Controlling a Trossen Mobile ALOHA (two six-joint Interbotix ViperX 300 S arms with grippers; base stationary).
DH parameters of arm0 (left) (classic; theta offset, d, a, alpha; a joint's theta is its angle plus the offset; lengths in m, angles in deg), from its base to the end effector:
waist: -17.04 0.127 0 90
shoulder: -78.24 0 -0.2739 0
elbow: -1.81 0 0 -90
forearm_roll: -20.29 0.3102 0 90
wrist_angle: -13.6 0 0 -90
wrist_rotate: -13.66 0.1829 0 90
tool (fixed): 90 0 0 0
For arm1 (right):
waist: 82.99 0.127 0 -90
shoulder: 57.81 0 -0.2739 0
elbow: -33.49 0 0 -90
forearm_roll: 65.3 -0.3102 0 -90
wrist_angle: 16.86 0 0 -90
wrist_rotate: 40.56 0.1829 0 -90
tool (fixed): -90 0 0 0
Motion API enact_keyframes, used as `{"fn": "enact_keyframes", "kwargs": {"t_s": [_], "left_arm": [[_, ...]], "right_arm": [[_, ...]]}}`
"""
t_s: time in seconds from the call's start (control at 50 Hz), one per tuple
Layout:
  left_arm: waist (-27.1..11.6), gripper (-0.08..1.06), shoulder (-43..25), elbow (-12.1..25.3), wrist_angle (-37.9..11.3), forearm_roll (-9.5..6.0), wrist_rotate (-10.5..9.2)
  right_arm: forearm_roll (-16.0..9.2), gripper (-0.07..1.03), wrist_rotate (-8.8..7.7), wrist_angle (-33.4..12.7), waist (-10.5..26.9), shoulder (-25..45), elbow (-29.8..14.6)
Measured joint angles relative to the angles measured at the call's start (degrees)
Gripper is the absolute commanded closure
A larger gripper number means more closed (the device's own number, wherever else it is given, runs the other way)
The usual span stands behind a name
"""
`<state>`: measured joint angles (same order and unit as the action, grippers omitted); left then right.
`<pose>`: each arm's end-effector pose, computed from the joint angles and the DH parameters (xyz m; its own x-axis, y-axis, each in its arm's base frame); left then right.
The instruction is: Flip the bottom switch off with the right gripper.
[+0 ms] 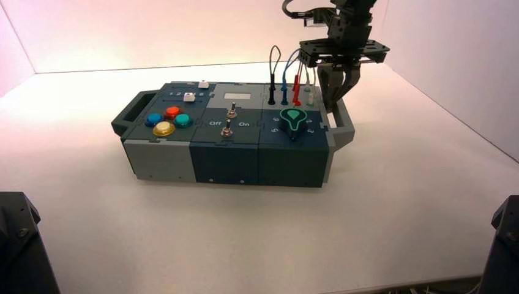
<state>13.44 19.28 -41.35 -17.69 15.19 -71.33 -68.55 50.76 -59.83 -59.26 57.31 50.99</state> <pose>0.2939 -0.0270 0.1712 0.7226 -0.0917 -0.6852 0.1040 0.9943 -0.0234 0.3256 0.1508 -0.0173 0.0555 0.0666 -0.9962 -0.3451 0.9375 0.0435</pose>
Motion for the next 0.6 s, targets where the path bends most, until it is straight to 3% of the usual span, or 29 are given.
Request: {"fn": "enact_keyframes", "kwargs": {"t_s": [0.16,0.46,0.6], "left_arm": [[0.0,1.01,-0.3,0.0,0.0,-0.09,0.0],[0.0,1.01,-1.0,0.0,0.0,-1.05,0.0],[-0.7,1.01,-2.2,0.0,-0.3,-1.41,0.0]], "right_arm": [[0.0,0.98,0.09,-0.6,0.7,-1.8,0.5],[0.7,0.98,0.35,-6.3,0.4,-13.2,-1.6],[-0.1,0.98,0.44,-8.3,2.0,-17.2,-2.1]]}}
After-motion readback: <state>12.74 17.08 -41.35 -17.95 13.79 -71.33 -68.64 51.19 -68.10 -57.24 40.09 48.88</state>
